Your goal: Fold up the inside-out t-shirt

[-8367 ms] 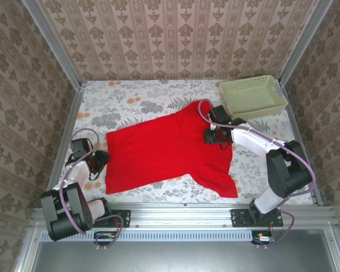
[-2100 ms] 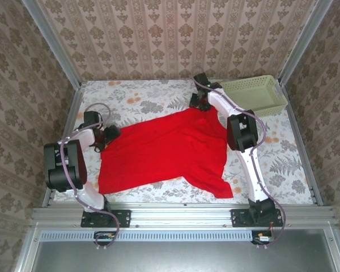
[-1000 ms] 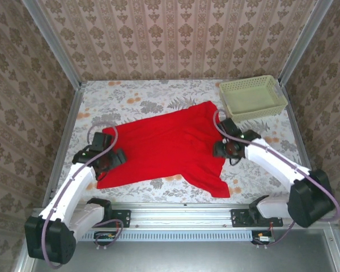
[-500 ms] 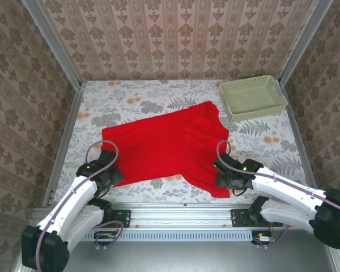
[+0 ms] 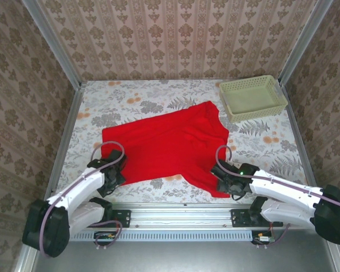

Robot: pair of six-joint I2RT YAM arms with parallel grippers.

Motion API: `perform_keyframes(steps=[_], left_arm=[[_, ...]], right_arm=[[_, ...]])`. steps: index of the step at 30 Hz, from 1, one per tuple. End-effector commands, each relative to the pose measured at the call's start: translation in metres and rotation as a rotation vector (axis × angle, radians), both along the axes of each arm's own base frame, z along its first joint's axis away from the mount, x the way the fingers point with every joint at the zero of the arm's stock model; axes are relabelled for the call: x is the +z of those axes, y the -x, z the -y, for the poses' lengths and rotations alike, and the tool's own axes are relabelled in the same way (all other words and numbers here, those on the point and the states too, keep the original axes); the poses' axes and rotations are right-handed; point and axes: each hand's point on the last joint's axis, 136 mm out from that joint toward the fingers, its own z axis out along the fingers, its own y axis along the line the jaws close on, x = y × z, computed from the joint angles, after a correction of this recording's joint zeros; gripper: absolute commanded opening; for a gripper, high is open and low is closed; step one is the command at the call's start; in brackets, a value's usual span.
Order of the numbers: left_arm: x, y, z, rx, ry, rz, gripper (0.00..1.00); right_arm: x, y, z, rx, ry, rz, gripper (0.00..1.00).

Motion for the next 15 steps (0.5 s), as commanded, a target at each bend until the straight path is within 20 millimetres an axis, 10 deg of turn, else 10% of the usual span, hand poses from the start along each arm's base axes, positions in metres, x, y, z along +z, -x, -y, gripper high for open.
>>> perform_keyframes(steps=[1,15], left_arm=[[-0.002,-0.008,0.001,0.038,-0.011,0.022,0.64],[0.001,-0.034,0.006,0.008,-0.016,0.083,0.17]], right_arm=[[-0.003,-0.002,0.004,-0.018,0.022,0.018,0.56],[-0.002,-0.003,0.006,-0.026,0.040,0.017,0.55]])
